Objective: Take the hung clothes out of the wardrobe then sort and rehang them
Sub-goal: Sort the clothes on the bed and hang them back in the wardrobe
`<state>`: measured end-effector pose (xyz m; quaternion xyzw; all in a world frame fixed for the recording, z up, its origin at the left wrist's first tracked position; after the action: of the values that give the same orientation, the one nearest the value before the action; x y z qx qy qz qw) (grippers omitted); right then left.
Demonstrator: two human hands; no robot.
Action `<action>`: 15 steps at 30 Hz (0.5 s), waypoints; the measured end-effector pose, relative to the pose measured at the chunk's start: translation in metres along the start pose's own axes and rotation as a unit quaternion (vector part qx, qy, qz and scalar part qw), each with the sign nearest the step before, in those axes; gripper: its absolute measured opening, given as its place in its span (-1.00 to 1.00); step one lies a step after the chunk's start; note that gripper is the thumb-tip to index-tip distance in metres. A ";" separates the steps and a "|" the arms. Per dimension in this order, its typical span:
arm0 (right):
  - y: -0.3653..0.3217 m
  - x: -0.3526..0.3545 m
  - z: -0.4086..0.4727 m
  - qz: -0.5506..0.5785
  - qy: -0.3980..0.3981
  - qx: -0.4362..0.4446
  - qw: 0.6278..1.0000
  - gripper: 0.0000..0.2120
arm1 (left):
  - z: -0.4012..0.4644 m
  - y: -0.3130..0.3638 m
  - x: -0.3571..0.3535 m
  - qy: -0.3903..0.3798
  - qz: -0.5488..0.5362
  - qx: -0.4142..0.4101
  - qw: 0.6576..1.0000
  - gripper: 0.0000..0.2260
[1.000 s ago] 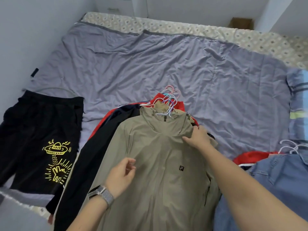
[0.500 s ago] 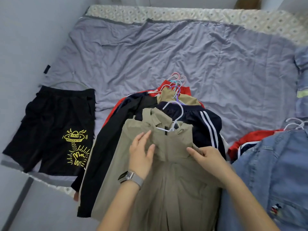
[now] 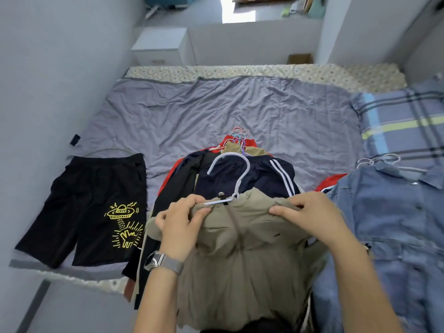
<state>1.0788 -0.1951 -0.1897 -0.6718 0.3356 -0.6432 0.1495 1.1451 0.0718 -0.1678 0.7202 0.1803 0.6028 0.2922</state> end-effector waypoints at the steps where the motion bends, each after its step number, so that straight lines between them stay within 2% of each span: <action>1: -0.010 0.003 -0.012 0.010 0.018 0.014 1.000 -0.47 | -0.013 -0.002 0.007 -0.016 -0.026 -0.002 1.000 -0.95; 2: -0.019 0.004 -0.023 0.011 0.033 0.030 0.999 -0.46 | -0.025 -0.006 0.011 -0.044 -0.054 -0.003 0.998 -0.94; 4: -0.035 0.004 -0.045 -0.009 0.063 0.055 0.996 -0.45 | -0.049 -0.010 0.016 -0.100 -0.083 -0.002 0.991 -0.80; 6: -0.048 0.004 -0.068 -0.013 0.099 0.061 0.993 -0.47 | -0.071 -0.010 0.026 -0.114 -0.084 -0.007 0.990 -0.79; 8: -0.061 0.008 -0.090 -0.021 0.142 0.058 0.988 -0.50 | -0.089 -0.008 0.040 -0.087 -0.093 -0.004 0.992 -0.95; 10: -0.077 0.012 -0.112 -0.044 0.187 0.059 0.980 -0.44 | -0.106 -0.007 0.052 -0.056 -0.112 0.005 0.992 -0.83; 13: -0.096 0.026 -0.145 -0.036 0.254 0.062 0.965 -0.47 | -0.124 -0.007 0.069 -0.024 -0.123 0.022 0.992 -0.62; 15: -0.102 0.039 -0.165 -0.050 0.297 0.060 0.952 -0.50 | -0.131 -0.011 0.082 0.004 -0.110 0.041 0.993 -0.56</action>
<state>0.9438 -0.1071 -0.0741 -0.4562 0.2914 -0.8393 0.0508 1.0353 0.1568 -0.0991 0.7049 0.2845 0.5621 0.3259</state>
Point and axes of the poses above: each hand's wrist, its own z-axis towards the middle knuckle, its own x-axis out of the back of the hand, y = z × x, the point moved 10 cm from there along z, towards the middle knuckle
